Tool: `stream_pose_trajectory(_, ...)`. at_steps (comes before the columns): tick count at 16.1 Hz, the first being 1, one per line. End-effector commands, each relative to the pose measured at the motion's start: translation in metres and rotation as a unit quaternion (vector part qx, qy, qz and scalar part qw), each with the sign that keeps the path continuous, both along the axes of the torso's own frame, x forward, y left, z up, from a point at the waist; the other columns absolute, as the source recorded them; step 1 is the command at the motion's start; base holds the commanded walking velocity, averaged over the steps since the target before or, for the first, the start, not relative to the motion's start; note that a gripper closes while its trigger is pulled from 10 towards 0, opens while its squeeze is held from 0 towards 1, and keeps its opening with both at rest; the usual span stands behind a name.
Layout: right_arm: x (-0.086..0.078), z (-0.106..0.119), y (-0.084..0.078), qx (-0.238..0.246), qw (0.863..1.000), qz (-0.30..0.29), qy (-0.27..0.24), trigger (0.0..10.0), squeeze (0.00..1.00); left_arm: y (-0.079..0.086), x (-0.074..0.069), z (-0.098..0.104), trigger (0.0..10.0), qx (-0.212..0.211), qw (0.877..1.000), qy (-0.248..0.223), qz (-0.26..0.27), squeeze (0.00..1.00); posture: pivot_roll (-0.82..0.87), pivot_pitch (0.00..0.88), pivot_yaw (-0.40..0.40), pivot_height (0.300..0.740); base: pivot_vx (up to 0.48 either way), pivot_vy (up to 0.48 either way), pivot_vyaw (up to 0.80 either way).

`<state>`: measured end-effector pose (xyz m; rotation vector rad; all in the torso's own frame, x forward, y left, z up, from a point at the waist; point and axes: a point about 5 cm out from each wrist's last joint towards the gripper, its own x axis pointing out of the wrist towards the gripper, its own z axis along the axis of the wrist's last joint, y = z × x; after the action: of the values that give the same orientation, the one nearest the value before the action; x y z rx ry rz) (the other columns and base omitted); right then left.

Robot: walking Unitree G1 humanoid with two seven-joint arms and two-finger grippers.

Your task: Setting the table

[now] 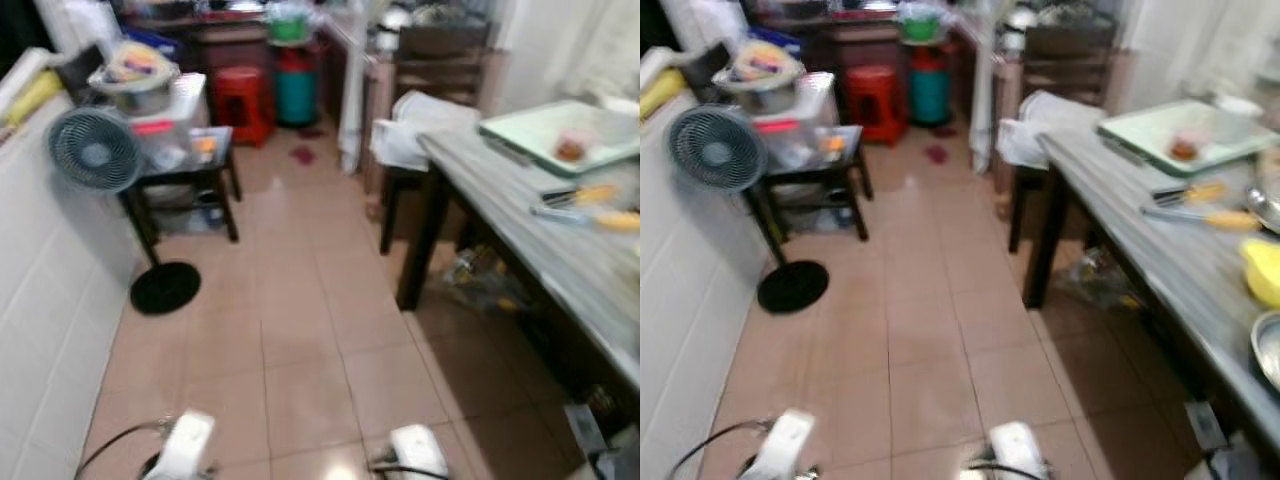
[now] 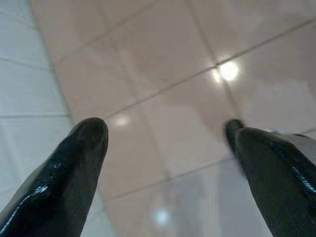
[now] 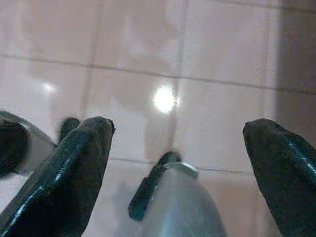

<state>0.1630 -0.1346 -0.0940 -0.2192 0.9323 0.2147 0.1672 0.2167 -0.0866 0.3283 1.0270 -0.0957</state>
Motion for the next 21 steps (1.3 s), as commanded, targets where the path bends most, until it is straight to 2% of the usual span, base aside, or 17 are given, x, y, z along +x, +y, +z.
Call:
stream_pose_trajectory(1,0.001,0.0,-0.012,-0.014,1.0,-0.003,-0.001,10.0,0.0,-0.006,0.005,0.001,10.0,-0.003,1.0,-0.008,-0.008,0.0,-0.01,0.016,0.055,0.74,0.0,0.48,0.0)
stream_pose_trajectory(4,-0.001,0.0,-0.009,-0.013,1.0,0.003,0.001,10.0,0.0,-0.001,0.002,0.001,10.0,0.003,1.0,-0.001,-0.008,0.0,-0.01,0.009,0.049,0.74,0.0,0.421,0.0)
stream_pose_trajectory(7,0.021,0.01,-0.035,-0.021,1.0,0.001,-0.012,10.0,0.0,0.0,-0.003,-0.001,10.0,0.007,1.0,0.005,-0.012,0.0,-0.01,0.007,0.046,0.74,0.0,0.0,0.0)
stream_pose_trajectory(9,0.022,0.011,-0.037,-0.023,1.0,0.007,-0.012,10.0,0.0,-0.003,-0.005,-0.003,10.0,0.002,1.0,0.008,-0.017,0.0,-0.01,0.007,0.046,0.74,0.0,0.0,0.0)
stream_pose_trajectory(15,0.022,0.01,-0.034,-0.026,0.999,0.02,-0.011,10.0,0.0,-0.005,-0.007,-0.004,10.0,0.009,0.999,0.021,-0.024,0.0,-0.01,0.01,0.049,0.74,0.0,0.0,0.75)
stream_pose_trajectory(21,0.021,0.01,-0.032,-0.025,0.999,0.022,-0.01,10.0,0.0,-0.001,-0.007,-0.003,10.0,0.008,0.999,0.021,-0.024,0.0,-0.01,0.011,0.052,0.74,0.0,0.0,0.8)
